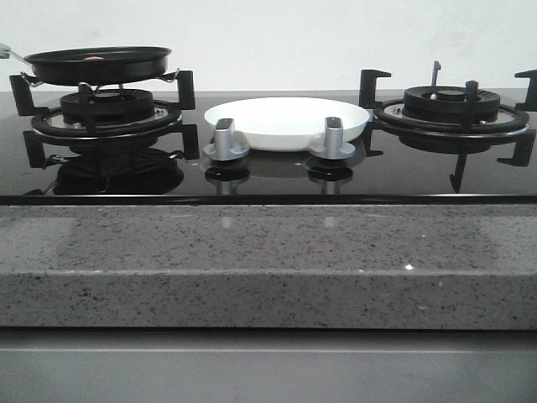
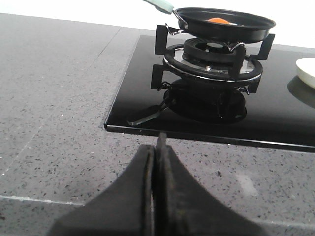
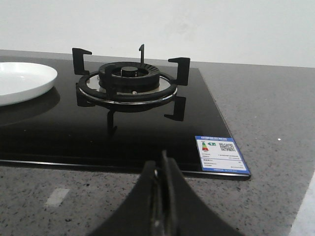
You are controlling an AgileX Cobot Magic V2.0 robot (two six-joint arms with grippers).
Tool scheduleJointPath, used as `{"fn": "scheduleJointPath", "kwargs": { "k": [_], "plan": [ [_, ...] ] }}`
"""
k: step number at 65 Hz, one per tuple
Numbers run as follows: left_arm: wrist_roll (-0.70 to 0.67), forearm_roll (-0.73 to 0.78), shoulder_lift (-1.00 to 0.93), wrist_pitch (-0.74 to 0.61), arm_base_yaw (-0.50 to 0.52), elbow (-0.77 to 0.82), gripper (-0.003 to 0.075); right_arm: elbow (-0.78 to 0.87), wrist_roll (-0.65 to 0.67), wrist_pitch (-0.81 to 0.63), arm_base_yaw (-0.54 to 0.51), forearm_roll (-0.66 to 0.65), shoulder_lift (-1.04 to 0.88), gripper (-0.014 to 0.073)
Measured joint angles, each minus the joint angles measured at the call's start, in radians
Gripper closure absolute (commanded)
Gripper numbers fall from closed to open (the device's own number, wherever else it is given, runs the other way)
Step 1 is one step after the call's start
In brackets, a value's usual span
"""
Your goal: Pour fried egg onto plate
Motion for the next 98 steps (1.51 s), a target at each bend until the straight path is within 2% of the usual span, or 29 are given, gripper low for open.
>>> {"fn": "scheduleJointPath", "kwargs": {
  "k": [14,25,40,55,63,76,84,91,98],
  "plan": [
    [0.0,-0.019,0.0,-0.092,0.0,-0.012,0.074,-0.013,0.0,0.034,0.0,0.0,0.0,0.0652],
    [0.0,0.0,0.014,0.037,0.0,-0.155,0.0739,-0.185,0.0,0.198,0.0,0.0,0.011,0.0652],
    [0.0,0.11,0.238,0.119,0.0,-0.387,0.0739,-0.461,0.0,0.315,0.0,0.0,0.251,0.0652],
    [0.0,0.141,0.373,0.086,0.0,-0.428,0.0728,-0.548,0.0,0.324,0.0,0.0,0.434,0.065],
    [0.0,0.143,0.377,0.03,0.0,-0.428,0.0627,-0.548,0.0,0.308,0.0,0.0,0.479,0.065],
    [0.0,0.145,0.377,-0.009,0.0,-0.428,0.0329,-0.548,0.0,0.267,0.0,0.0,0.52,0.065],
    [0.0,0.147,0.377,-0.011,0.0,-0.428,0.0196,-0.548,0.0,0.265,0.0,0.0,0.522,0.0629],
    [0.0,0.147,0.377,-0.011,0.0,-0.428,0.0182,-0.548,0.0,0.26,0.0,0.0,0.522,0.0519],
    [0.0,0.147,0.377,-0.011,0.0,-0.428,0.0182,-0.548,0.0,0.259,0.0,0.0,0.522,0.0284]
  ]
}}
